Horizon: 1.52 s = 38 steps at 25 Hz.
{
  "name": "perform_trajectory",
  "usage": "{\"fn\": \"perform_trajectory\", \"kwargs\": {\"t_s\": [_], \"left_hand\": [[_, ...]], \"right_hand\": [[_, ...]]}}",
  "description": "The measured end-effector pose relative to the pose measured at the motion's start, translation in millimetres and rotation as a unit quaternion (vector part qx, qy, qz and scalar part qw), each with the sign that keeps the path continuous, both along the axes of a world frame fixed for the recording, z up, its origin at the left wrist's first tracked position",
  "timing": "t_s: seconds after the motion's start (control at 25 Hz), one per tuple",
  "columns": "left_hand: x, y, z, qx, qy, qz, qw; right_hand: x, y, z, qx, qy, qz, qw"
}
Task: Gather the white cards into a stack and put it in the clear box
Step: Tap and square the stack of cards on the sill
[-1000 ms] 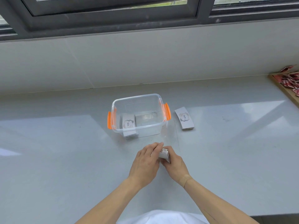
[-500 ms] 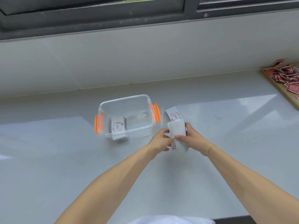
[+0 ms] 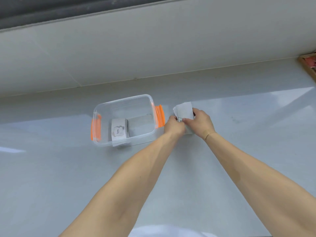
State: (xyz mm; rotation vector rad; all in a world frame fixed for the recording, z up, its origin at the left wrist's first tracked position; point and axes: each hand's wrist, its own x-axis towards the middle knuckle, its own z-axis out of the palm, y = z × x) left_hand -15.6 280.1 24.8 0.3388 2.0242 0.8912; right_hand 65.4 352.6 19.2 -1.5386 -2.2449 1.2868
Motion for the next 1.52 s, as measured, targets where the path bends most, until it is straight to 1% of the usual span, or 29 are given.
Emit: {"fn": "perform_trajectory", "kwargs": {"t_s": [0.16, 0.24, 0.32, 0.4, 0.56, 0.68, 0.76, 0.84, 0.92, 1.08, 1.16, 1.28, 1.36, 1.44, 1.52], "left_hand": [[-2, 18, -11, -0.042, 0.059, 0.012, 0.997], [-2, 22, -16, -0.059, 0.072, -0.002, 0.996], [-3, 22, -22, -0.075, 0.085, -0.022, 0.993], [-3, 22, -26, -0.08, 0.088, -0.023, 0.993], [-4, 29, -30, -0.098, 0.073, -0.015, 0.992], [-7, 30, -30, -0.108, 0.056, -0.027, 0.992], [-8, 27, -31, -0.1, 0.023, -0.023, 0.994], [-6, 20, -30, -0.079, -0.009, -0.01, 0.997], [-4, 11, -27, -0.054, -0.028, -0.005, 0.998], [1, -19, -28, -0.017, -0.046, -0.044, 0.998], [8, -39, -28, -0.014, -0.05, -0.08, 0.995], [12, -71, -25, -0.003, -0.067, -0.162, 0.985], [11, -95, -24, -0.004, -0.053, -0.202, 0.978], [7, -119, -25, 0.006, -0.036, -0.216, 0.976], [2, -143, -25, 0.017, -0.037, -0.204, 0.978]], "right_hand": [[-12, 11, -15, 0.025, -0.052, -0.01, 0.998], [-14, 13, -24, 0.03, -0.078, -0.021, 0.996], [-13, 14, -33, 0.023, -0.085, -0.034, 0.996], [-12, 14, -37, -0.004, -0.082, -0.053, 0.995], [-14, 18, -39, -0.045, -0.114, -0.077, 0.989], [-16, 26, -35, -0.146, -0.087, -0.102, 0.98], [-17, 29, -35, -0.182, -0.082, -0.108, 0.974], [-17, 24, -34, -0.172, -0.089, -0.096, 0.976], [-13, 16, -32, -0.17, -0.076, -0.097, 0.978], [3, -11, -28, -0.176, -0.04, -0.123, 0.976], [14, -33, -25, -0.156, -0.044, -0.1, 0.982], [28, -66, -20, -0.115, -0.062, -0.05, 0.99], [34, -86, -17, -0.086, -0.085, -0.013, 0.993], [37, -105, -11, -0.057, -0.107, 0.024, 0.992], [37, -125, -6, -0.026, -0.123, 0.061, 0.99]]}}
